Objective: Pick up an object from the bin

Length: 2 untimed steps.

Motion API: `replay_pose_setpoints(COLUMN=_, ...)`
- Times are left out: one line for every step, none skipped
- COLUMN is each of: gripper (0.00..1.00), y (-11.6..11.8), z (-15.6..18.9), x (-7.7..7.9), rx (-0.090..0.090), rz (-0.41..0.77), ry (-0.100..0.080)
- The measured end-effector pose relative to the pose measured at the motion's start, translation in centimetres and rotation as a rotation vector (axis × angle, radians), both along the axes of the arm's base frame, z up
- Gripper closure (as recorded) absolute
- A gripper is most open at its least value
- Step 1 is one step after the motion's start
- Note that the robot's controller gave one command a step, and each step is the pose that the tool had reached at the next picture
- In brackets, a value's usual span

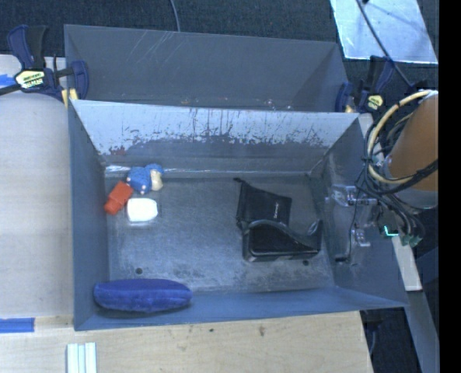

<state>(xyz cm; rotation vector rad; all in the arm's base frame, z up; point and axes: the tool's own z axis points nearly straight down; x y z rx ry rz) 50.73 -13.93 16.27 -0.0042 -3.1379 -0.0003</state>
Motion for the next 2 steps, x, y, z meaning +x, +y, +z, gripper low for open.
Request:
replay_pose_setpoints(gripper=0.00, y=-0.5, z=2.7, x=2.0, rx=-0.002, rz=-0.020, ry=-0.011)
replay_pose_setpoints(gripper=0.00, y=3.5, z=-9.6, x=0.2, rx=0.002, rz=0.132, ry=0.000)
